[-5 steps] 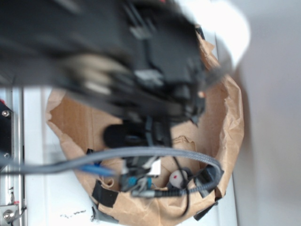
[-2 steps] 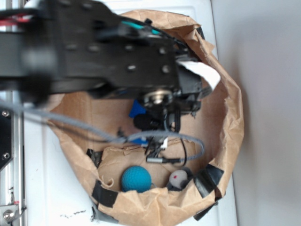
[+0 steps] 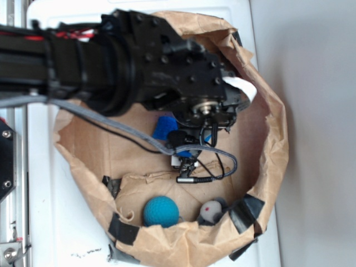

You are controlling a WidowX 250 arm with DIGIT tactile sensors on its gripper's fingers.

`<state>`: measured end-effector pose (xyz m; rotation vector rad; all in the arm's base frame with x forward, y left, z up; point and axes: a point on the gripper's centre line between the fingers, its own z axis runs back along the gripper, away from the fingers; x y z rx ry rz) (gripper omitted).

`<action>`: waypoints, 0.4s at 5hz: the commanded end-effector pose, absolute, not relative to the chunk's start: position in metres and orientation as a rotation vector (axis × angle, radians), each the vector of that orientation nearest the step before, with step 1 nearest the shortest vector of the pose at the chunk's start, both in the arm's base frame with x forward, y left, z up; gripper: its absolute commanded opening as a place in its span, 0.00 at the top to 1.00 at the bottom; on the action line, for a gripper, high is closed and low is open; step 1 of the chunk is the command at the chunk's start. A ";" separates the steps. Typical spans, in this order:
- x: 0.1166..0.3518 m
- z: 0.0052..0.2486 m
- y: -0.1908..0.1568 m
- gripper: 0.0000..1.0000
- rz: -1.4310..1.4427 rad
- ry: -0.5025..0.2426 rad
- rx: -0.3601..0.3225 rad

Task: Grab the blue sponge.

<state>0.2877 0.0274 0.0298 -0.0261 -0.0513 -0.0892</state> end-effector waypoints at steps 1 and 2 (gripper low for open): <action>0.289 0.011 0.025 0.00 -0.175 -0.075 -0.005; 0.288 0.019 0.023 1.00 -0.159 -0.086 -0.020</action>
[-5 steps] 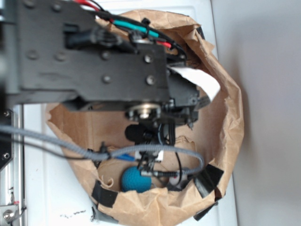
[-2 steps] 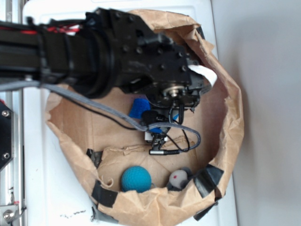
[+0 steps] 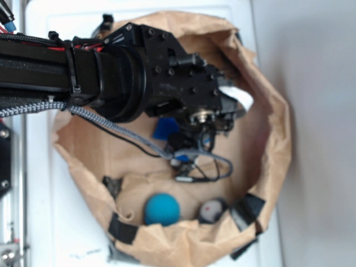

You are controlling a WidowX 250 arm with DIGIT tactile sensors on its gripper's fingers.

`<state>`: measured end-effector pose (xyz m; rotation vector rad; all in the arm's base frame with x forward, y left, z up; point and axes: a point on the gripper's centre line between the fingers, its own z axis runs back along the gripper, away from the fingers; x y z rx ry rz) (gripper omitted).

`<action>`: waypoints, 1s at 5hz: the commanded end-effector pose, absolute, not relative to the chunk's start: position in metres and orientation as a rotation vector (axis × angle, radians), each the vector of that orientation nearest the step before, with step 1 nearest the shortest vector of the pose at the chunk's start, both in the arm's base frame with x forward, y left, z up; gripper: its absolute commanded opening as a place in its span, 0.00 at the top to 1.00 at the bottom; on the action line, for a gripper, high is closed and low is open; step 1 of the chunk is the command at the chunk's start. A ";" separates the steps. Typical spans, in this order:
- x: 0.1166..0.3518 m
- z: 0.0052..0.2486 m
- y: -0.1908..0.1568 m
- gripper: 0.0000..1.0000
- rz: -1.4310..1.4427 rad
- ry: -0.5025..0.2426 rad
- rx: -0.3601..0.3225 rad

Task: Grab the blue sponge.

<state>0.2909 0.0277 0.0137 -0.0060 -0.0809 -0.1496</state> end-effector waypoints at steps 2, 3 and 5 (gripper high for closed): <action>0.276 0.105 0.033 1.00 -0.132 -0.262 -0.096; 0.268 0.154 0.044 1.00 -0.097 -0.310 -0.154; 0.253 0.220 0.044 1.00 -0.067 -0.361 -0.210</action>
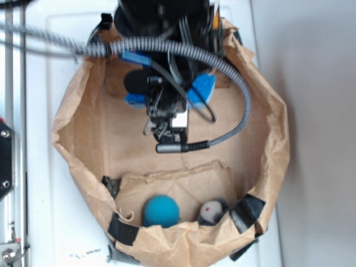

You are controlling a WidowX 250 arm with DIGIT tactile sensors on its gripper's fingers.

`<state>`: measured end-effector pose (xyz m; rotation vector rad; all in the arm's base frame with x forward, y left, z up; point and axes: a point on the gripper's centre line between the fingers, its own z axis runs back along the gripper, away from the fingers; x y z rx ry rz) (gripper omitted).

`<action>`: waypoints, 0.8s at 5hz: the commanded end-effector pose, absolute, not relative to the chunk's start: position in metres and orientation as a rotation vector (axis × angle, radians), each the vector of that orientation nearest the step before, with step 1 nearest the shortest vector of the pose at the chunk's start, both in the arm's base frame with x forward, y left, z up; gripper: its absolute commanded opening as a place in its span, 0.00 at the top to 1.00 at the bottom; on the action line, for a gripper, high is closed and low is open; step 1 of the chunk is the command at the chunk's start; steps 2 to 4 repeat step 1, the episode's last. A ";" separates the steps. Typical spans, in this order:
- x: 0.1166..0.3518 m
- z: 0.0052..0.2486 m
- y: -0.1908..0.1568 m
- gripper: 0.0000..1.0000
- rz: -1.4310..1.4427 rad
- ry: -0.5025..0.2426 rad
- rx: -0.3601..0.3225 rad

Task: Grab the blue sponge.

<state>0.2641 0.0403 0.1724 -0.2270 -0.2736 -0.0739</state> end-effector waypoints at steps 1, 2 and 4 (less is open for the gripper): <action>0.252 0.218 0.038 0.47 -0.082 -0.341 -0.079; 0.252 0.218 0.038 0.47 -0.082 -0.341 -0.079; 0.252 0.218 0.038 0.47 -0.082 -0.341 -0.079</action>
